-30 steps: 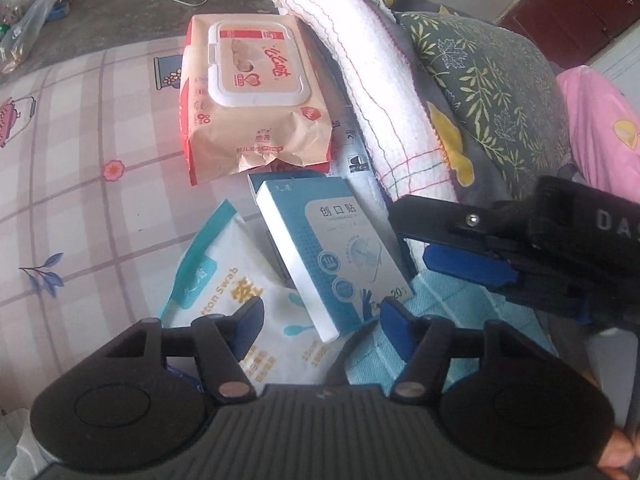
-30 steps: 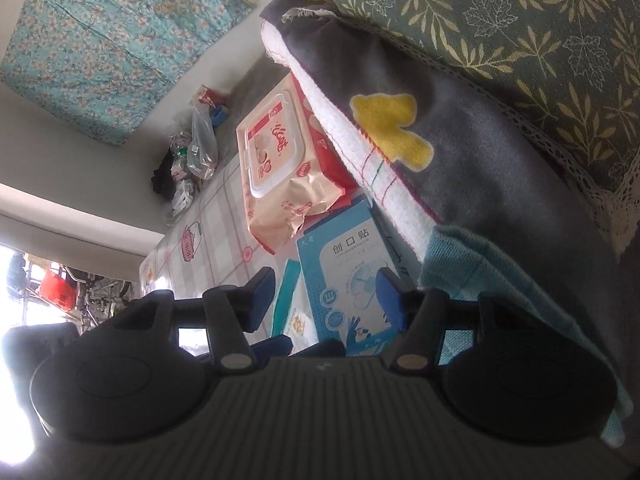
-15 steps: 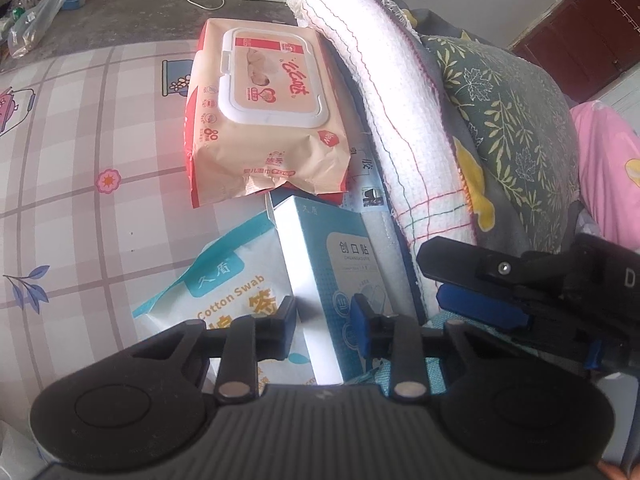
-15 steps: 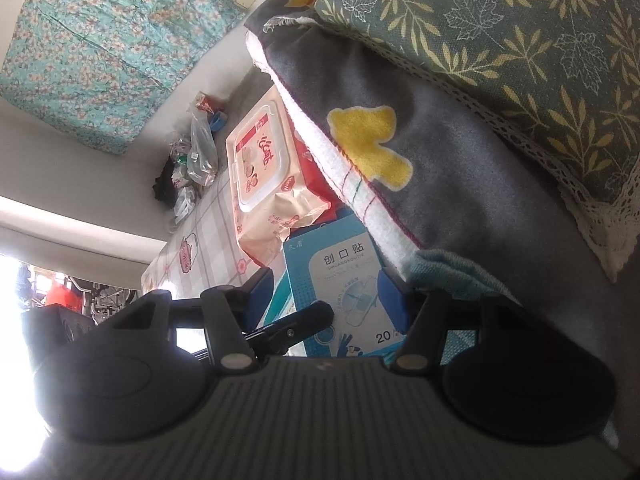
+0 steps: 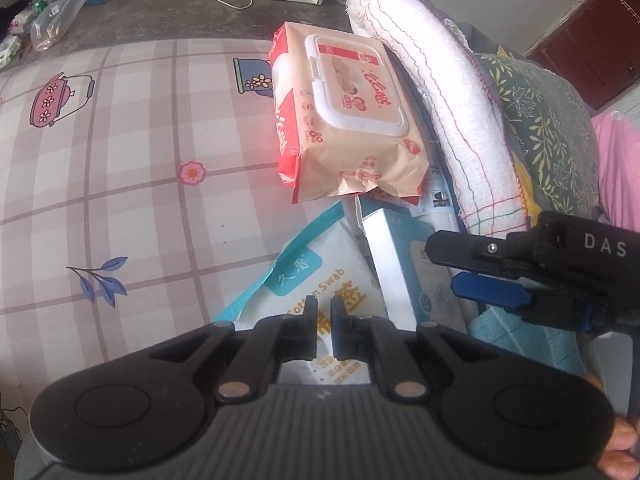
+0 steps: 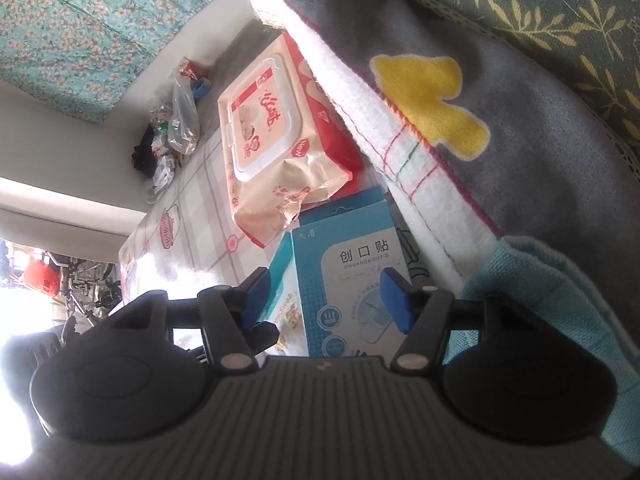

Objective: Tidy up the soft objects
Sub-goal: 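Close the left gripper on the blue-and-white bandage box and lift it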

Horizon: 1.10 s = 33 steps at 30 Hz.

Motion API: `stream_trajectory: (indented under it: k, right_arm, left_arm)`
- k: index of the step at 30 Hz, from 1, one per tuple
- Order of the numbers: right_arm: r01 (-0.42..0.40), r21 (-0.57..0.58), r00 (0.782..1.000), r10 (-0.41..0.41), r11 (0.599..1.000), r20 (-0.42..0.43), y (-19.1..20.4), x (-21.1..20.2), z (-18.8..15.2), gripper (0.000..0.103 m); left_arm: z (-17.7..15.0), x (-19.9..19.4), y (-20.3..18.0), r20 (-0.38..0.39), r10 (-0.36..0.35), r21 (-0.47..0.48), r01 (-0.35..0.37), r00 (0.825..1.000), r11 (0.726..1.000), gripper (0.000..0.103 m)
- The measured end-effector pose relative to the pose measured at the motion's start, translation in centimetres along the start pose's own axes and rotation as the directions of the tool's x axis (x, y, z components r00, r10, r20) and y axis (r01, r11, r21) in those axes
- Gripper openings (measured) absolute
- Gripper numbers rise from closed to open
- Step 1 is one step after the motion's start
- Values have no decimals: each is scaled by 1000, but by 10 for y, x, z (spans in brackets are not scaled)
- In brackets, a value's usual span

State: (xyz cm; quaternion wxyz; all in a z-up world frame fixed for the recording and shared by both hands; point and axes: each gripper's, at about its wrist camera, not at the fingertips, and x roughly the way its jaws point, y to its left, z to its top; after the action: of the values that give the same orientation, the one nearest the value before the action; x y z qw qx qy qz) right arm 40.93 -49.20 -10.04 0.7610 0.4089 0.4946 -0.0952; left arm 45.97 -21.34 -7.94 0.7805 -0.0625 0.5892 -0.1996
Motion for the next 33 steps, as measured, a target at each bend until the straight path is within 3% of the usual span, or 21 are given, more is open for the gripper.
stream_trajectory:
  k: [6,12,13,16,22,29,33]
  right_arm:
    - [96,8,995,-96,995,-11,5,8,0,64]
    - [134,25,990,-133,991,-48,1,30,3,81]
    - [121,31,991,-120,992,-55,3,33,3,88]
    - [84,49,994,-80,995,-75,5,36,7,97]
    - [-54,94,991,65,994,-116,5,33,6,97]
    - [-108,116,991,117,987,-72,-9,26,5,94]
    - [-82,115,995,88,990,-48,-12,24,2,78]
  left_arm:
    - [-1,-6,-8,5,-32,29,31,999,999,11]
    - [-4,-10,-9,7,-49,38,49,999,998,13]
    - [-4,-11,-7,6,-52,36,52,999,998,13]
    - [-5,-15,-1,4,-79,27,78,997,997,19]
    - [-3,-29,-1,45,-147,28,146,988,989,39]
    - [3,-13,-10,38,-108,36,106,993,994,38]
    - [5,5,-15,7,-100,31,99,995,995,37]
